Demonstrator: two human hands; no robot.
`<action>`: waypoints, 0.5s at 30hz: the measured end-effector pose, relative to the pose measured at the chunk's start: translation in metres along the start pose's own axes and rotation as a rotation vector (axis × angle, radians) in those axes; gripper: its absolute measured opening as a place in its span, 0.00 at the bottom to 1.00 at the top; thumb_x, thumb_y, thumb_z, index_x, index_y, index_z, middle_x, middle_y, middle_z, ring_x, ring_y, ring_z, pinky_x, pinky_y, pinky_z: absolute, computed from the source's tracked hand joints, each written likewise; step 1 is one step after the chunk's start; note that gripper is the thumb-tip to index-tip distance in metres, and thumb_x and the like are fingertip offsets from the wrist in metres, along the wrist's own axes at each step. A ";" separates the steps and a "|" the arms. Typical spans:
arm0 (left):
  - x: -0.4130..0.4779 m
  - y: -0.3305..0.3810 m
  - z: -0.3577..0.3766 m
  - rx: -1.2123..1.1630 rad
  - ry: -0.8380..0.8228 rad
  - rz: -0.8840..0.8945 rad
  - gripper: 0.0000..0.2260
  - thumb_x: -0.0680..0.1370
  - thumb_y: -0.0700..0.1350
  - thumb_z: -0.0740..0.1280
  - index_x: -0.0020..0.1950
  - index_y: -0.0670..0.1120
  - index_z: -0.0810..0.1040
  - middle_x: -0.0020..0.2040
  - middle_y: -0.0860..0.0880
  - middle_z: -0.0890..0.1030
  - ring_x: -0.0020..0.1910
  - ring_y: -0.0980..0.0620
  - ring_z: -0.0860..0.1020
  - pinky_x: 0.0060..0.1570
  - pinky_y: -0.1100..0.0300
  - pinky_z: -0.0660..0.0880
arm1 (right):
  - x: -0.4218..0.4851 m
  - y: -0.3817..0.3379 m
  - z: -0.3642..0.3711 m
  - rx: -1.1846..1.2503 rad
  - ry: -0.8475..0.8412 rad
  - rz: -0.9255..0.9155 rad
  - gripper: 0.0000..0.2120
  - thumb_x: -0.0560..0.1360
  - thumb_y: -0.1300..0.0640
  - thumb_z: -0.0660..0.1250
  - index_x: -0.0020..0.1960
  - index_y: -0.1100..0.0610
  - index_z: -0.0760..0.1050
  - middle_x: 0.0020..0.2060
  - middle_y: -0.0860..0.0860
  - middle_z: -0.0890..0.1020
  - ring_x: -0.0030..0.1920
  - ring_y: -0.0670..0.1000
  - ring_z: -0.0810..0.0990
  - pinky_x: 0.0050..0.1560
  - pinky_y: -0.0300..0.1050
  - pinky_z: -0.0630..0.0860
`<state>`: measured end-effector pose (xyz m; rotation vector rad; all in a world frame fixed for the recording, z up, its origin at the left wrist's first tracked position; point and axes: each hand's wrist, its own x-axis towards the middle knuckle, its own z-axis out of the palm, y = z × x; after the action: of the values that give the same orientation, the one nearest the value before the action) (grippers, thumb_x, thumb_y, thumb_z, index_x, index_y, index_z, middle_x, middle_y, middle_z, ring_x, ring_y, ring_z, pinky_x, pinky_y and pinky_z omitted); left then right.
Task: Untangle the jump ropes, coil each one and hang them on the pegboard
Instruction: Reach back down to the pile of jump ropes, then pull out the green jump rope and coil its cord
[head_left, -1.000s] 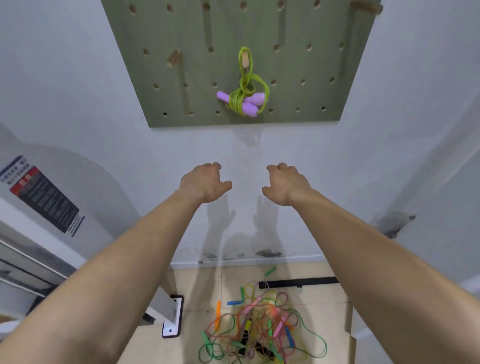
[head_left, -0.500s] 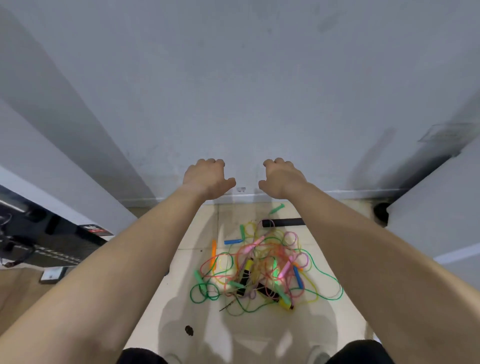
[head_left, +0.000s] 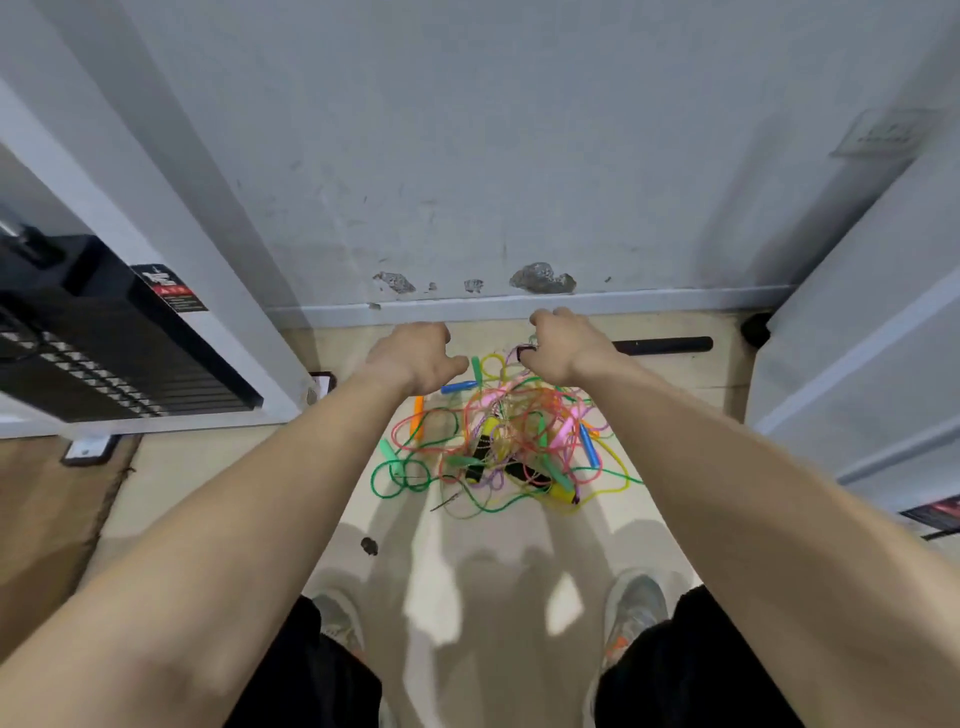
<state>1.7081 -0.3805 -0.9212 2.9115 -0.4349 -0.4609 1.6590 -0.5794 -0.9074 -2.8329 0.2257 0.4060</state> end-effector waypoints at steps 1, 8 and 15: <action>-0.012 -0.001 0.008 0.001 0.004 0.006 0.27 0.77 0.60 0.63 0.71 0.47 0.72 0.69 0.44 0.75 0.67 0.42 0.73 0.64 0.48 0.72 | -0.012 0.001 0.008 0.006 0.002 0.002 0.27 0.77 0.50 0.64 0.73 0.58 0.66 0.68 0.60 0.71 0.68 0.63 0.70 0.65 0.56 0.72; -0.054 -0.032 0.089 -0.004 -0.069 -0.040 0.18 0.80 0.46 0.59 0.69 0.48 0.73 0.67 0.44 0.76 0.66 0.42 0.73 0.61 0.52 0.72 | -0.053 0.005 0.094 0.042 -0.080 0.028 0.25 0.77 0.51 0.64 0.72 0.58 0.67 0.68 0.59 0.72 0.69 0.62 0.70 0.64 0.54 0.70; -0.052 -0.090 0.193 -0.081 -0.246 -0.181 0.18 0.79 0.41 0.58 0.69 0.50 0.72 0.67 0.44 0.75 0.65 0.42 0.74 0.61 0.51 0.73 | -0.025 0.010 0.204 0.091 -0.236 0.020 0.24 0.78 0.50 0.64 0.71 0.58 0.68 0.63 0.60 0.74 0.64 0.63 0.73 0.59 0.54 0.74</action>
<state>1.6211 -0.3013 -1.1065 2.8371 -0.1769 -0.8486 1.5821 -0.5278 -1.0913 -2.6655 0.2185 0.7098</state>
